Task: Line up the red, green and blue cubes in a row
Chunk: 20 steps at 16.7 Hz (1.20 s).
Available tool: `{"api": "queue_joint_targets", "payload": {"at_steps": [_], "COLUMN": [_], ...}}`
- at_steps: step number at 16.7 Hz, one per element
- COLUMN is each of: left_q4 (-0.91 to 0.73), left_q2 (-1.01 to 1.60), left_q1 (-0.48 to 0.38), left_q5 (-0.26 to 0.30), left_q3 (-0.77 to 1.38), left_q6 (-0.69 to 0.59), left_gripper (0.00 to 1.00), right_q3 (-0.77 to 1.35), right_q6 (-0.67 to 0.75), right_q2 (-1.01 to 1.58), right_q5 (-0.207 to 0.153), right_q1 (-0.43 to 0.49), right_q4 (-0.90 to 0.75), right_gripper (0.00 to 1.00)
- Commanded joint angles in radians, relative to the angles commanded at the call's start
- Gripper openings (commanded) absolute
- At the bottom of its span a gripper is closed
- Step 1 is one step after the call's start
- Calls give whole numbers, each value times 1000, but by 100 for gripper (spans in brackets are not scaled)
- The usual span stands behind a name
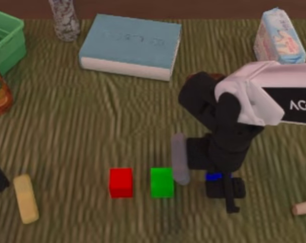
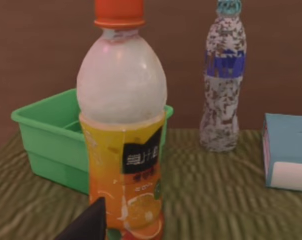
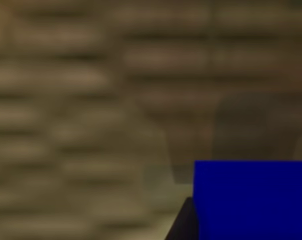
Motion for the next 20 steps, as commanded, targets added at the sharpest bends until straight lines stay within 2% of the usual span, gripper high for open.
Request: {"api": "queue_joint_targets", "payload": {"at_steps": [8, 20], "left_q4": [0, 0], "left_q2": [0, 0], "left_q1": [0, 0], "left_q5": [0, 0], "left_q3": [0, 0], "left_q6": [0, 0], "left_gripper": [100, 100], "right_q3": [0, 35], "right_q6": [0, -5], "right_q2": [0, -13], "right_q5": [0, 0], "right_q1": [0, 3], "right_q4": [0, -41], "right_gripper": [98, 100]}}
